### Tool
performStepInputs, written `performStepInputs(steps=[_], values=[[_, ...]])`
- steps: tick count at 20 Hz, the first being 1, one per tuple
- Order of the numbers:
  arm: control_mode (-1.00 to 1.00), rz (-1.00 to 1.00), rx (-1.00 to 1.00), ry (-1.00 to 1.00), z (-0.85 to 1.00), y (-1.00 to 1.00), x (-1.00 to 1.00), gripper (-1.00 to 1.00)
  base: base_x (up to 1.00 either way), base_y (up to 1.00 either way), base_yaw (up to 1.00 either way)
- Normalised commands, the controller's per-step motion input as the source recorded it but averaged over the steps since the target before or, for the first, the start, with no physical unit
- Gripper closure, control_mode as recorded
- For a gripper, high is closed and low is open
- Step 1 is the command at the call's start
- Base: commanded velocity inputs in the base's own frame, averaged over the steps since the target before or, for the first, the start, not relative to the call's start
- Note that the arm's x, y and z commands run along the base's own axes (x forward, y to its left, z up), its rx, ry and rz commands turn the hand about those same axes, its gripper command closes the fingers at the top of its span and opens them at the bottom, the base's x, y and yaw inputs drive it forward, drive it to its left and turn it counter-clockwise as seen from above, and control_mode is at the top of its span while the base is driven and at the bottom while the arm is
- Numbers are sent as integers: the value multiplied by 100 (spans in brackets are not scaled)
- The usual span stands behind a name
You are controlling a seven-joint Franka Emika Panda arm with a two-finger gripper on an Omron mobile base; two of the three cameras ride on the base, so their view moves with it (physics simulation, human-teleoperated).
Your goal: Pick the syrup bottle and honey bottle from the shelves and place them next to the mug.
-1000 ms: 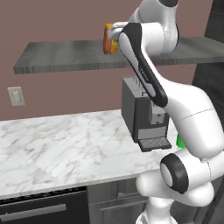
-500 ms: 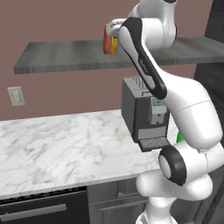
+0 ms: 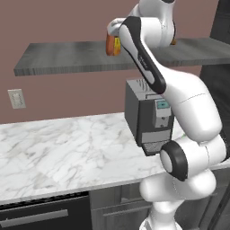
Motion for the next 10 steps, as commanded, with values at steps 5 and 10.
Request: performStepInputs(steps=[5,10], values=[[-100,0,0,6,-7,5,16,-100,0,0,0],[-100,0,0,7,-14,7,20,-100,0,0,0]])
